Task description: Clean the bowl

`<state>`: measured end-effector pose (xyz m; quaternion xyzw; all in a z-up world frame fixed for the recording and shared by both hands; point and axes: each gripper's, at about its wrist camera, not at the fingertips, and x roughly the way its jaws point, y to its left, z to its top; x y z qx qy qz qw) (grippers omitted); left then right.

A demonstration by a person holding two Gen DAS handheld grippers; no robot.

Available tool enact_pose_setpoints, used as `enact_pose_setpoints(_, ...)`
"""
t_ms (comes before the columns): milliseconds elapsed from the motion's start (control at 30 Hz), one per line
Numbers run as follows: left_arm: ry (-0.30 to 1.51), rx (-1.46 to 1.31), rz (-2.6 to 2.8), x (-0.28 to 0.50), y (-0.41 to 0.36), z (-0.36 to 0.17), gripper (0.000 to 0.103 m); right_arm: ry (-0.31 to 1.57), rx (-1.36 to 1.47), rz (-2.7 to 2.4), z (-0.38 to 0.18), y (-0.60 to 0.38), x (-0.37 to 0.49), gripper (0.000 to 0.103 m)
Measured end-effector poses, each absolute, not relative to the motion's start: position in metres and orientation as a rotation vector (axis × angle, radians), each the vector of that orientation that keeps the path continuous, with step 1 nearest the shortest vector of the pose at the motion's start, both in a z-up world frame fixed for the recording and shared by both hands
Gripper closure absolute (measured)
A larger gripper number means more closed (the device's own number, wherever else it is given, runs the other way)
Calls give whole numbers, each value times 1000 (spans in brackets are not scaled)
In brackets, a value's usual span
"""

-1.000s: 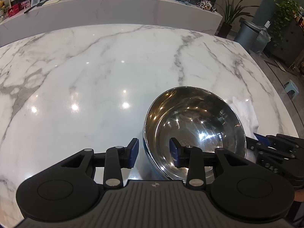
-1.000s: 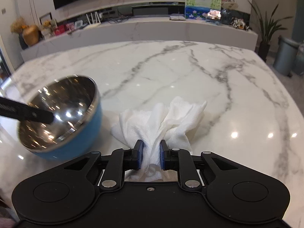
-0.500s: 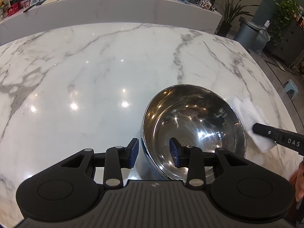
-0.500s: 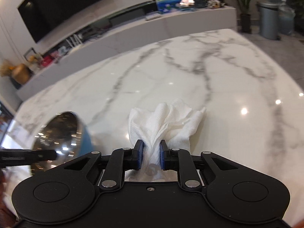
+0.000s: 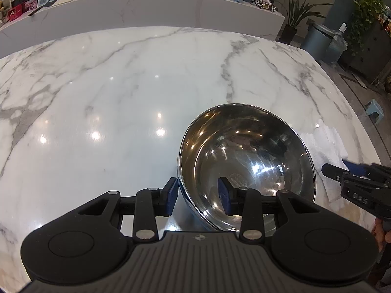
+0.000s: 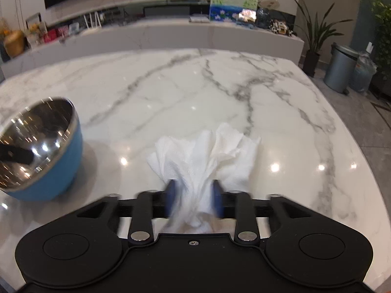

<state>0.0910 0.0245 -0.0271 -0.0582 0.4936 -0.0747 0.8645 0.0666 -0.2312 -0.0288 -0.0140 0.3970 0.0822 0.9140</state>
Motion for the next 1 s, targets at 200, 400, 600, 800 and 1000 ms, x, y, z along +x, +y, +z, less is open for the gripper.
enact_pose_setpoints(200, 1037, -118, -162, 91, 22, -28, 68, 791, -56, 111, -27, -237, 68, 35)
enact_pose_setpoints(400, 1039, -119, -162, 92, 23, -28, 68, 856, -53, 99, -42, -237, 80, 34)
enact_pose_setpoints(600, 1042, -118, -158, 91, 23, -29, 68, 826, -117, 119, -47, -226, 77, 37)
enact_pose_setpoints(800, 1045, -116, -161, 92, 22, -29, 68, 821, -148, 148, -48, -219, 75, 68)
enact_pose_setpoints(1000, 1051, -121, -160, 91, 23, -30, 68, 816, -166, 150, -44, -216, 75, 85)
